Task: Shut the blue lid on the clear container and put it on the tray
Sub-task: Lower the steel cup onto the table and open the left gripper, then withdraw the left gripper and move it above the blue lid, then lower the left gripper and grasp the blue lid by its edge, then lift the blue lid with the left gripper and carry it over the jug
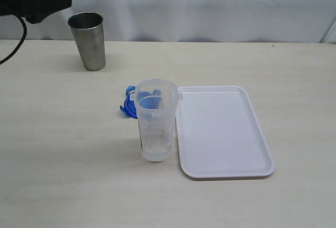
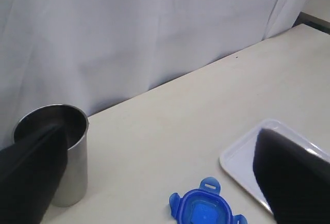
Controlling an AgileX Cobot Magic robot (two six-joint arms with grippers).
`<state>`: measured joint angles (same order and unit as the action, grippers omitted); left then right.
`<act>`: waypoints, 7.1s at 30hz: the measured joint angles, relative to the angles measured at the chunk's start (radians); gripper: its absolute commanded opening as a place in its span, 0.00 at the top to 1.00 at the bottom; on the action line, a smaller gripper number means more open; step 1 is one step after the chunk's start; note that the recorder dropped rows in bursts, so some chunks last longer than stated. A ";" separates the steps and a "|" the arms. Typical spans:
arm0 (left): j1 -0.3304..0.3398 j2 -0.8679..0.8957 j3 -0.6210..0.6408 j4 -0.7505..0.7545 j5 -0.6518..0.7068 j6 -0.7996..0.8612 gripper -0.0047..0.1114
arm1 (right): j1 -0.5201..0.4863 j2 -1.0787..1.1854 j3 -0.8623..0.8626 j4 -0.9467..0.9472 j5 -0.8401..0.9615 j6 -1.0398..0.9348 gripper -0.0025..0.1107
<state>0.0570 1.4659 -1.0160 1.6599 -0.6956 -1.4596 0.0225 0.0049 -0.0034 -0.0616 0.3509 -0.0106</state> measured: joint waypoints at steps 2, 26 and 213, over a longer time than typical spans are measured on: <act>0.000 0.000 0.000 0.000 -0.014 0.000 0.18 | 0.000 0.000 0.000 0.000 0.000 0.000 0.94; 0.000 -0.004 -0.002 0.079 0.328 -0.203 0.96 | 0.000 0.000 0.000 0.000 0.000 0.000 0.94; -1.114 0.157 -0.072 -0.124 1.527 0.934 0.96 | 0.000 0.000 0.000 0.000 0.000 0.000 0.94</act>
<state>-1.0571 1.6226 -1.0877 1.5354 0.8309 -0.5260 0.0225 0.0049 -0.0034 -0.0616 0.3509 -0.0106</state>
